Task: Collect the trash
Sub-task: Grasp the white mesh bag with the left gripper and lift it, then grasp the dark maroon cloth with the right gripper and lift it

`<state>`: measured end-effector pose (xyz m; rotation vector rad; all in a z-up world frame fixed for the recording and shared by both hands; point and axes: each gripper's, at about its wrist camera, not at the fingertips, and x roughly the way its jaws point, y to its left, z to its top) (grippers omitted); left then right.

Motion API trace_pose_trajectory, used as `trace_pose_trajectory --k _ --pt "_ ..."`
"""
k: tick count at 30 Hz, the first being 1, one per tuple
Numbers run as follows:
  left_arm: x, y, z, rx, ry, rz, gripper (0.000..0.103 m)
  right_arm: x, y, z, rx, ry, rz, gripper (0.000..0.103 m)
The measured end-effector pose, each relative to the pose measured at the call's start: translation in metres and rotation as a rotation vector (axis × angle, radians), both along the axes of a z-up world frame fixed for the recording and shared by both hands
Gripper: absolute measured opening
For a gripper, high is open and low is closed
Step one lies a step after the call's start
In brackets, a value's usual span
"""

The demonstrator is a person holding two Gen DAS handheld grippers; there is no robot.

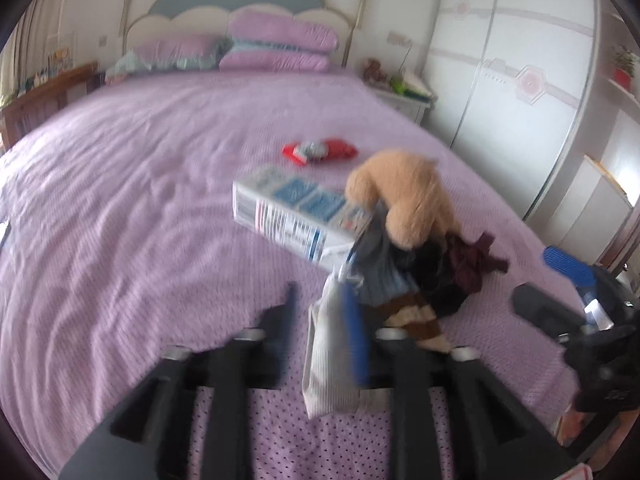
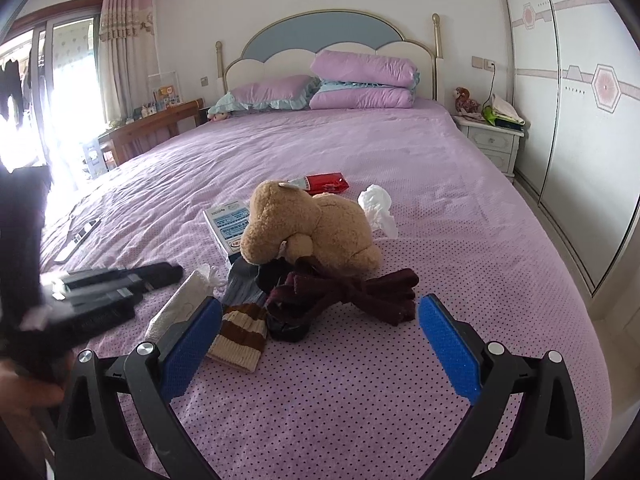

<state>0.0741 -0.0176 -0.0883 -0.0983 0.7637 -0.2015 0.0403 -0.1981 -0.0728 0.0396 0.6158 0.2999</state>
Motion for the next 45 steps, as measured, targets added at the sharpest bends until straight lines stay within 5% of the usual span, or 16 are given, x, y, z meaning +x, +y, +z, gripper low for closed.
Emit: trace_pose_trajectory --k 4,6,7,9,11,21,29,30,33,35,37,45 --pt "0.001 -0.001 -0.007 -0.022 0.017 0.004 0.069 -0.003 -0.001 0.000 -0.009 0.002 0.002 0.095" --pt "0.000 -0.005 -0.010 -0.011 0.031 -0.011 0.070 -0.002 -0.001 0.000 -0.015 0.005 0.001 0.095" --pt "0.001 -0.008 -0.012 -0.003 0.041 -0.017 0.064 -0.002 -0.001 -0.001 -0.016 0.006 -0.001 0.095" --pt "0.002 -0.010 -0.018 -0.010 0.071 -0.034 0.034 -0.002 -0.003 -0.001 -0.012 0.008 -0.007 0.095" --pt "0.002 -0.010 -0.023 -0.022 0.088 -0.034 0.024 -0.001 -0.004 -0.001 -0.007 0.010 -0.012 0.095" --pt "-0.013 0.009 0.014 -0.048 -0.062 0.007 0.018 0.000 0.005 -0.003 -0.023 0.007 0.015 0.095" --pt "-0.005 0.008 0.029 -0.077 -0.085 -0.003 0.018 0.046 0.014 -0.020 -0.093 0.117 -0.009 0.095" --pt "-0.005 0.007 0.028 -0.080 -0.084 -0.008 0.018 0.051 0.013 -0.023 -0.087 0.130 -0.012 0.092" --pt "-0.004 0.004 0.027 -0.081 -0.081 -0.023 0.018 0.061 0.008 -0.032 -0.057 0.175 0.002 0.059" --pt "-0.003 0.001 0.028 -0.080 -0.083 -0.037 0.018 0.062 0.003 -0.034 -0.021 0.186 0.016 0.054" --pt "-0.002 -0.001 0.028 -0.080 -0.085 -0.045 0.018 0.059 0.001 -0.032 -0.015 0.178 0.029 0.027" --pt "-0.007 -0.009 0.030 -0.078 -0.095 -0.077 0.018 0.040 -0.009 -0.023 0.047 0.136 0.069 0.012"
